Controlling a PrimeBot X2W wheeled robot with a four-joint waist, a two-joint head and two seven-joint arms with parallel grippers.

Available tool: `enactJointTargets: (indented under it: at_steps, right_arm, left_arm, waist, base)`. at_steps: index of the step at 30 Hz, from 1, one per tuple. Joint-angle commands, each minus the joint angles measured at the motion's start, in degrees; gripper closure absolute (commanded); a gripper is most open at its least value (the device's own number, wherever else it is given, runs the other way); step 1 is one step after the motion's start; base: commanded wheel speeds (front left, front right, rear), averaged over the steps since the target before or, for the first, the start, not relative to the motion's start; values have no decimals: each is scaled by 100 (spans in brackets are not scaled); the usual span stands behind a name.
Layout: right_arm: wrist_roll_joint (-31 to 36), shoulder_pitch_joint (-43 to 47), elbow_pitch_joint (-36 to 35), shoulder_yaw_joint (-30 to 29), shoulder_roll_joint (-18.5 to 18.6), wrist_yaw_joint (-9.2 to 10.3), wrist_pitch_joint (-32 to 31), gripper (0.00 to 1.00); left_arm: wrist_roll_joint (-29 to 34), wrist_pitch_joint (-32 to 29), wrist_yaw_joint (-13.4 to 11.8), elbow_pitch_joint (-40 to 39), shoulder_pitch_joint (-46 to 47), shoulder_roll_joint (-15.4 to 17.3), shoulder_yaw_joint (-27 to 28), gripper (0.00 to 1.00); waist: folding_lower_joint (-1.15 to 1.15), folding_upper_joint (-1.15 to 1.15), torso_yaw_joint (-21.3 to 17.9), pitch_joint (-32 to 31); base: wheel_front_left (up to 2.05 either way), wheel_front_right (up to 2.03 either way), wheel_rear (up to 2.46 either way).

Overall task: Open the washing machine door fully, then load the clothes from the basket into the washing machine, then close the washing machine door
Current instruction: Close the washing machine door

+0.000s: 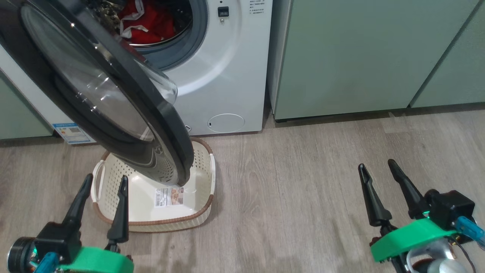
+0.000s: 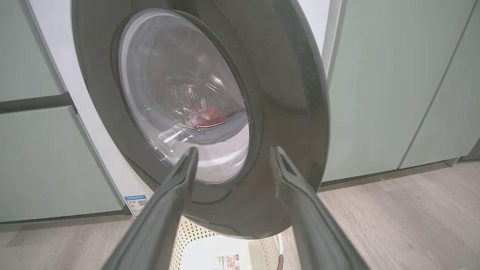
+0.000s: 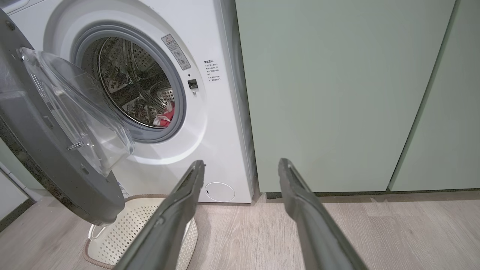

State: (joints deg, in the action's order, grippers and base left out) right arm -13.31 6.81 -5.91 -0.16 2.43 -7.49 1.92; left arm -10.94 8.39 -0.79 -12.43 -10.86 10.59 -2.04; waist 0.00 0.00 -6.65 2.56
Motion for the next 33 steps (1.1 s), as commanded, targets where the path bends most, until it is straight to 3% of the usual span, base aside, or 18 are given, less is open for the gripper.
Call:
enactJointTargets:
  at_steps: [1,16,18,19,27,33]
  right_arm:
    - [35,-110,-229,127,44,0,-25,0]
    - [16,-109,-232,121,44,0,-22,0]
    - [-2,-107,-235,100,44,0,-15,80]
    - [-9,-108,-232,96,44,0,-17,100]
    - [9,-253,-214,90,44,0,-42,100]
    - [133,-741,-387,310,44,0,-72,100]
  left_arm:
    - [44,26,-58,-150,158,98,181,0]
    - [13,0,-135,-115,164,88,105,0]
    - [19,-2,-146,-123,171,85,87,0]
    - [19,0,-153,-128,174,83,80,0]
    - [-4,-1,-201,-175,231,78,61,0]
    - [2,12,-262,-222,390,59,46,0]
  waist:
    - [0,0,4,-9]
    - [0,0,40,-1]
    - [0,0,45,5]
    - [0,0,48,6]
    - [0,0,130,76]
    - [0,0,412,164]
  base:
    - [0,0,0]
    - [0,0,0]
    - [0,0,0]
    - [0,0,0]
    - [0,0,0]
    - [0,0,0]
